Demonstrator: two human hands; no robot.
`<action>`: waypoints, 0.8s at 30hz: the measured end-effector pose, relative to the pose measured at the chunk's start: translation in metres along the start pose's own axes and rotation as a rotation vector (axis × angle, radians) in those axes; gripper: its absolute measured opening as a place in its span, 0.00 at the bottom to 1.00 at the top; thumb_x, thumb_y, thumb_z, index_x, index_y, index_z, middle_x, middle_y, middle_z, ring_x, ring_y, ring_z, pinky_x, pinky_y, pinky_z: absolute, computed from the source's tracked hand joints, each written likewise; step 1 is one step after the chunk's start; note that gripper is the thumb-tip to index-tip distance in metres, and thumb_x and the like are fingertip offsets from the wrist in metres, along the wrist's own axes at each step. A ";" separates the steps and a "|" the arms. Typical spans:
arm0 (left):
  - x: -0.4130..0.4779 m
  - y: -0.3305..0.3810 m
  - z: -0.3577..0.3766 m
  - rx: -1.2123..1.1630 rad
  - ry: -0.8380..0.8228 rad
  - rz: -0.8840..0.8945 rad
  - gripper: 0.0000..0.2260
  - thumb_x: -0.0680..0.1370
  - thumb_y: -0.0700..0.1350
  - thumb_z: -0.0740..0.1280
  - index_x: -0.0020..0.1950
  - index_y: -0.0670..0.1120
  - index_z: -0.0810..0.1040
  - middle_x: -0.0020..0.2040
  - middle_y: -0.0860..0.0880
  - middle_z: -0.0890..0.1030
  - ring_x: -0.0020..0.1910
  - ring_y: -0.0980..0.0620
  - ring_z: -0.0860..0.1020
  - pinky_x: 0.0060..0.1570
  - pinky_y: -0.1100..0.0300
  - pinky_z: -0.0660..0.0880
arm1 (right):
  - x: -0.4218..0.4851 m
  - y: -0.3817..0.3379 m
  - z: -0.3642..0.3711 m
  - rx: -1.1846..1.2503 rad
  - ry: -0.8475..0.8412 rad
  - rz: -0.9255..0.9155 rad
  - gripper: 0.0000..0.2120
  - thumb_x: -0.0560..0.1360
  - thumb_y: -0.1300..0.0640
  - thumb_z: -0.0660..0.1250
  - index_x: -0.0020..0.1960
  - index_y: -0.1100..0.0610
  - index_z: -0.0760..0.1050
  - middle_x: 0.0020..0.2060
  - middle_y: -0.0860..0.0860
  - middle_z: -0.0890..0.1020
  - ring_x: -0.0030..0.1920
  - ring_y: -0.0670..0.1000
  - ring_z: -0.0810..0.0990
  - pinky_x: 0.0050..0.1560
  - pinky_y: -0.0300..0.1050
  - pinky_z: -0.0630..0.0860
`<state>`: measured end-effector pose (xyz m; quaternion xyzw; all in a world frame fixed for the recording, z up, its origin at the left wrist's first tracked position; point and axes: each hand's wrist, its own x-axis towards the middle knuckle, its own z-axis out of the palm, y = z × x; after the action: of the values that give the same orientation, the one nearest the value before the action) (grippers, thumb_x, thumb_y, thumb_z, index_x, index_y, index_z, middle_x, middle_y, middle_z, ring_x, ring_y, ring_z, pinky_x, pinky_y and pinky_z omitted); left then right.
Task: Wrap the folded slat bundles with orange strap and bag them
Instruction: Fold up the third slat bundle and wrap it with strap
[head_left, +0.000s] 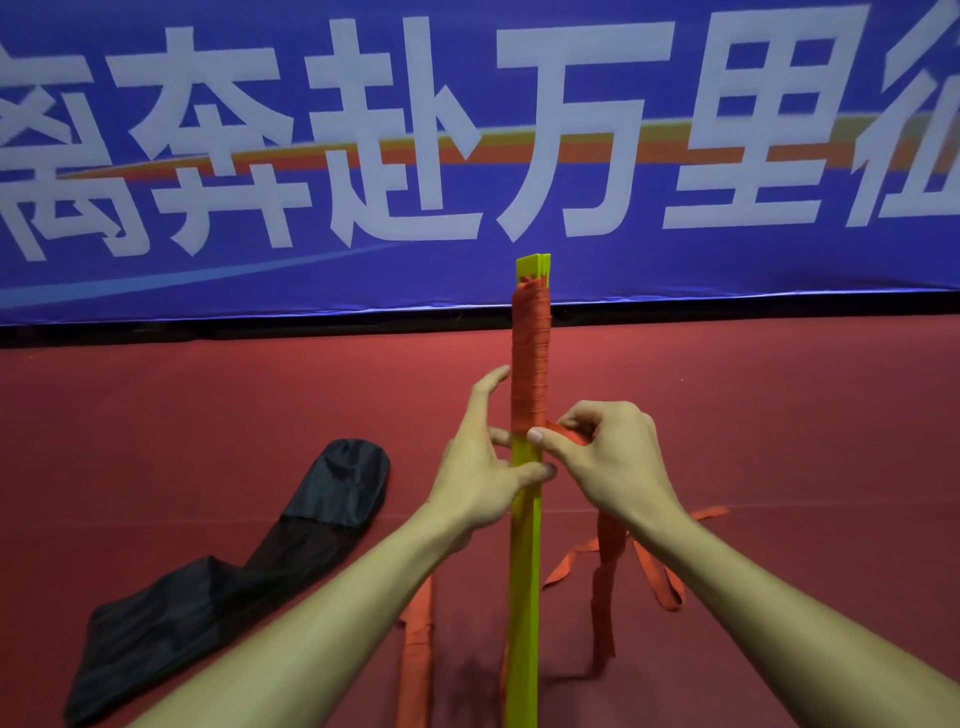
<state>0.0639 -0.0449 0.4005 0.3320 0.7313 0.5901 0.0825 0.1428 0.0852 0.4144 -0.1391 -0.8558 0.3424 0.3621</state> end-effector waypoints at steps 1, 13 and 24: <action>0.001 -0.001 0.000 0.012 0.019 -0.008 0.45 0.67 0.38 0.80 0.69 0.72 0.60 0.47 0.43 0.83 0.41 0.47 0.85 0.49 0.44 0.82 | 0.000 0.000 0.001 -0.004 0.007 0.002 0.12 0.69 0.48 0.77 0.34 0.54 0.80 0.27 0.48 0.81 0.32 0.50 0.78 0.34 0.48 0.74; 0.003 0.000 -0.010 -0.187 -0.220 -0.091 0.38 0.73 0.22 0.64 0.64 0.64 0.65 0.54 0.35 0.80 0.35 0.49 0.77 0.33 0.57 0.76 | -0.001 0.009 -0.001 -0.030 0.020 0.067 0.09 0.69 0.46 0.77 0.38 0.52 0.84 0.28 0.45 0.80 0.32 0.48 0.74 0.34 0.47 0.74; 0.001 -0.005 -0.021 -0.206 -0.393 -0.043 0.35 0.74 0.27 0.70 0.65 0.63 0.63 0.56 0.38 0.79 0.37 0.48 0.80 0.41 0.57 0.79 | 0.001 0.018 -0.003 -0.027 0.039 0.120 0.15 0.66 0.43 0.77 0.30 0.50 0.77 0.23 0.46 0.76 0.27 0.46 0.70 0.32 0.47 0.71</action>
<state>0.0506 -0.0616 0.4026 0.4148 0.6438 0.5837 0.2696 0.1435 0.1003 0.4039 -0.2016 -0.8432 0.3490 0.3558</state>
